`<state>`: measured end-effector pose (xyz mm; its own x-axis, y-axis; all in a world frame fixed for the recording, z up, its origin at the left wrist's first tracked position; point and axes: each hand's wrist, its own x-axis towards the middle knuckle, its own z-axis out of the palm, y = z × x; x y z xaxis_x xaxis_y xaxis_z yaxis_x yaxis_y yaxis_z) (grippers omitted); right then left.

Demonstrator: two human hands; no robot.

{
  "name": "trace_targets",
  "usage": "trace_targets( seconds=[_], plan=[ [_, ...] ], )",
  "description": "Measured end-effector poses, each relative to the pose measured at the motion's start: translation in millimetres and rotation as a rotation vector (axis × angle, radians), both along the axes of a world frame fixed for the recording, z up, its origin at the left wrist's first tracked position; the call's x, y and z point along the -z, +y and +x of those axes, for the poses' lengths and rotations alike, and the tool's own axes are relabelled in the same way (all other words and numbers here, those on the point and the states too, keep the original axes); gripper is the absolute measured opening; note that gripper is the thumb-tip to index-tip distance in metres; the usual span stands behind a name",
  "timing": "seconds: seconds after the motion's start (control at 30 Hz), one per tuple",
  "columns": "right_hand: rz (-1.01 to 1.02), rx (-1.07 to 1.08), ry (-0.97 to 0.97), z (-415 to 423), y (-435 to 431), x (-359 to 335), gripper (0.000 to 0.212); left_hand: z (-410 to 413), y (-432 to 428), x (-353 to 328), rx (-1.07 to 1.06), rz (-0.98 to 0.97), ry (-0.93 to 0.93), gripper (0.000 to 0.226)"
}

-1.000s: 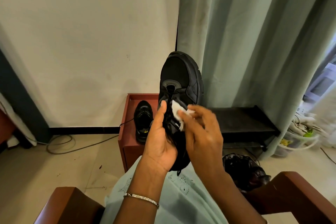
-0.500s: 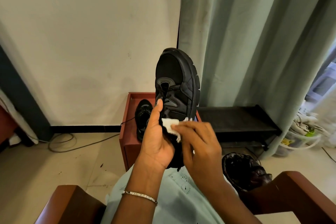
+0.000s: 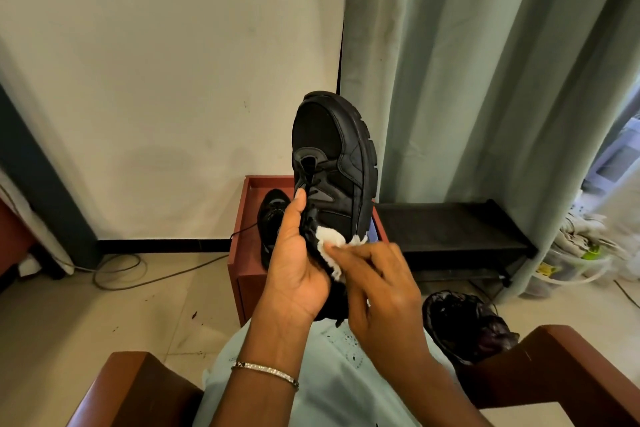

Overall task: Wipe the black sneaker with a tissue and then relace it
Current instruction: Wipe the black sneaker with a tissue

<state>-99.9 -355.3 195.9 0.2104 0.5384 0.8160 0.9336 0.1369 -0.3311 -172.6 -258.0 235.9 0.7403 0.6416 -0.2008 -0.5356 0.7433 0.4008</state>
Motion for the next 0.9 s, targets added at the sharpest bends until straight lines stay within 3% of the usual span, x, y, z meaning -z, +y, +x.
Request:
trace_targets(
  seconds=[0.2, 0.4, 0.57, 0.7, 0.9],
  plan=[
    [0.073, 0.139, 0.022, 21, 23, -29, 0.021, 3, -8, -2, 0.007, -0.018, -0.042, 0.048],
    [-0.001, -0.037, -0.008, -12, -2, -1, 0.031, -4, 3, -3, 0.037, -0.039, 0.028, 0.055],
    [0.081, 0.010, -0.050, 7, 9, -8, 0.042, -1, -2, 0, 0.027, -0.054, 0.007, 0.056],
    [0.149, 0.103, -0.019, 27, 26, -26, 0.037, 1, -5, 2, 0.025, -0.052, -0.042, 0.051],
    [0.087, -0.003, -0.021, -4, 6, 7, 0.036, -4, 5, -1, 0.021, -0.063, 0.002, 0.053]
  ],
)
